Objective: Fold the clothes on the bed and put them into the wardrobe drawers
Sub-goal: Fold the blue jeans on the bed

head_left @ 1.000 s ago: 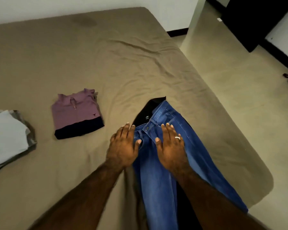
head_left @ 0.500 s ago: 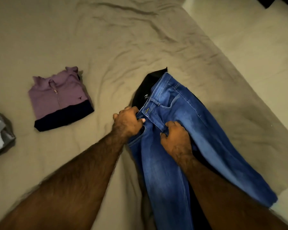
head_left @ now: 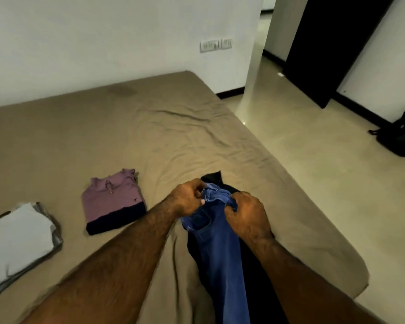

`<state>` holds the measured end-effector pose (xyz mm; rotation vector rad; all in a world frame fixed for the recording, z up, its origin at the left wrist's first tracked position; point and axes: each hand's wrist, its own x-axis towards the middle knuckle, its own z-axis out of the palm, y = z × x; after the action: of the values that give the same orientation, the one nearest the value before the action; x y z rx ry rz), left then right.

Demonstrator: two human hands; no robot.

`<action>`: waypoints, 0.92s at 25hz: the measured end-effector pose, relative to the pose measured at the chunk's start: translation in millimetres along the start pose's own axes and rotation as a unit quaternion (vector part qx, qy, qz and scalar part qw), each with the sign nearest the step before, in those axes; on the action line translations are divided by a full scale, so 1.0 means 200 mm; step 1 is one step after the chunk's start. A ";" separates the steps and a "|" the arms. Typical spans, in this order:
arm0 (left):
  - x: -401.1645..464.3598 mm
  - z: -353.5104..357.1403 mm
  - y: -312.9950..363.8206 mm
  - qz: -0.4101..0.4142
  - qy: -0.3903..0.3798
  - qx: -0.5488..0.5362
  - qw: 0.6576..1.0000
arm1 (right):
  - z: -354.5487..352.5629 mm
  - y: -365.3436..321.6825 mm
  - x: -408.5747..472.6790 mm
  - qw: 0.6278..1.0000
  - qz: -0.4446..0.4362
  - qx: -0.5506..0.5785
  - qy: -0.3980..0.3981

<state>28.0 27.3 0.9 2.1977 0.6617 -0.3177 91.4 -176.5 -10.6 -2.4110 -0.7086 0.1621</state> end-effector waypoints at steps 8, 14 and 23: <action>-0.54 -0.51 0.71 0.132 0.103 -0.059 0.984 | -0.94 -0.55 0.07 0.988 -0.108 0.094 0.065; -1.08 -1.05 1.00 0.110 0.166 -0.282 0.939 | -1.58 -1.20 -0.02 0.960 -0.162 0.213 0.082; -2.09 -1.91 0.86 0.227 0.222 -0.304 0.898 | -1.91 -2.24 -0.26 0.897 -0.244 0.355 -0.097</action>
<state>-220.8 76.8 535.4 1.7342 0.3831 0.5829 -49.6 -106.2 559.9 -1.4851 -1.0970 0.3808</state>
